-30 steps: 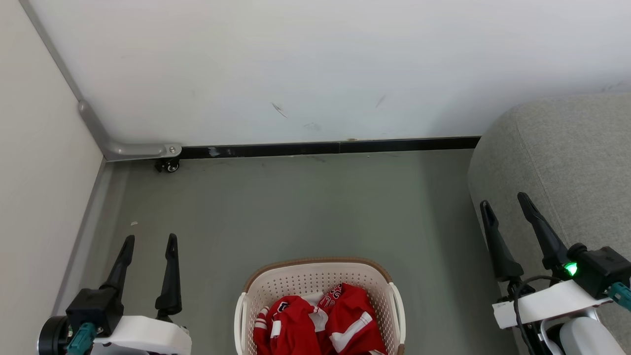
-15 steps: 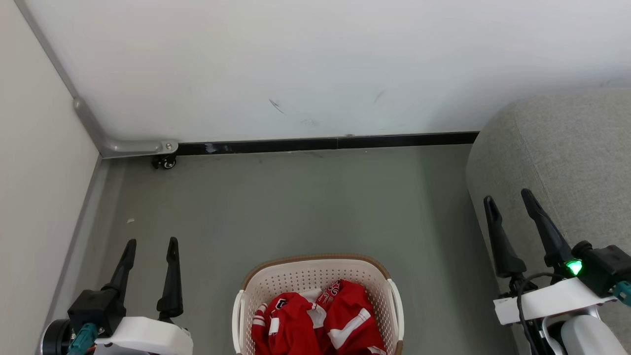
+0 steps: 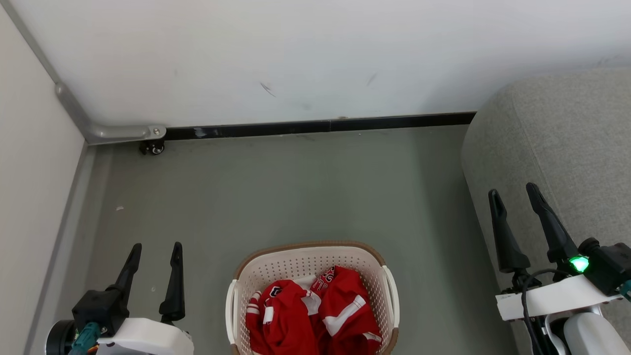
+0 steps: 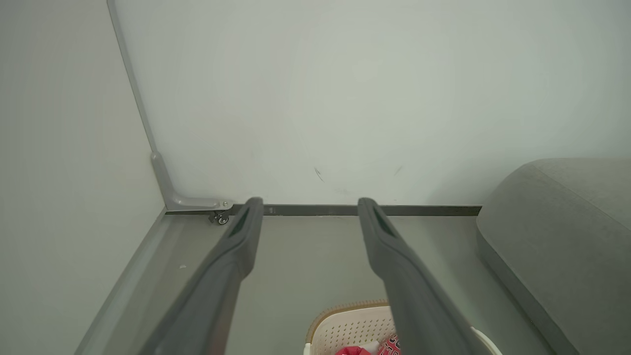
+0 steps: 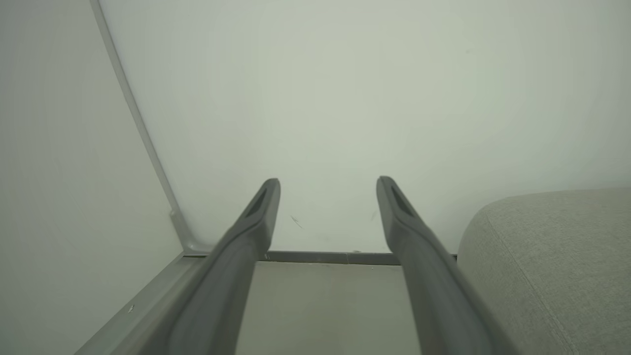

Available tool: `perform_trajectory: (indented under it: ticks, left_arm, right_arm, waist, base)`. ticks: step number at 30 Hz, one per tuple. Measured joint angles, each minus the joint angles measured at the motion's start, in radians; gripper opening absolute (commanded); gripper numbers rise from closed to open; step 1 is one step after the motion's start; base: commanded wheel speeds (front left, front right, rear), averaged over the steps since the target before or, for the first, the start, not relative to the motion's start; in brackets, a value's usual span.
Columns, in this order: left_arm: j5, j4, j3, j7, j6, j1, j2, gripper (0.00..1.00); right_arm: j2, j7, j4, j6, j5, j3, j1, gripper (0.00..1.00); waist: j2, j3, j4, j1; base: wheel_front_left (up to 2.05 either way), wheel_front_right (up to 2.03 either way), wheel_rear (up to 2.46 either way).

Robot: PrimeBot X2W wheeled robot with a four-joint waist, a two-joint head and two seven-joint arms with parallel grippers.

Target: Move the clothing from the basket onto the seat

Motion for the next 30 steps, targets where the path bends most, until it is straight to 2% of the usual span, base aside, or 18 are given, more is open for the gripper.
perform_trajectory:
  ticks: [20,30]
  left_arm:
    - [-0.002,0.056,-0.005,0.000,-0.017,-0.082,-0.003,1.00]
    - [0.006,0.113,-0.037,0.001,-0.026,-0.144,0.001,1.00]
  right_arm:
    - [0.028,-0.002,-0.062,0.000,0.021,-0.025,-0.063,1.00]
    - [0.053,-0.002,-0.091,0.000,0.028,-0.033,-0.106,1.00]
  waist:
    - [0.0000,0.132,-0.034,-0.0001]
    - [0.0000,0.213,-0.052,-0.0001]
  base:
    - [0.00,0.00,0.00]
    - [0.00,0.00,0.00]
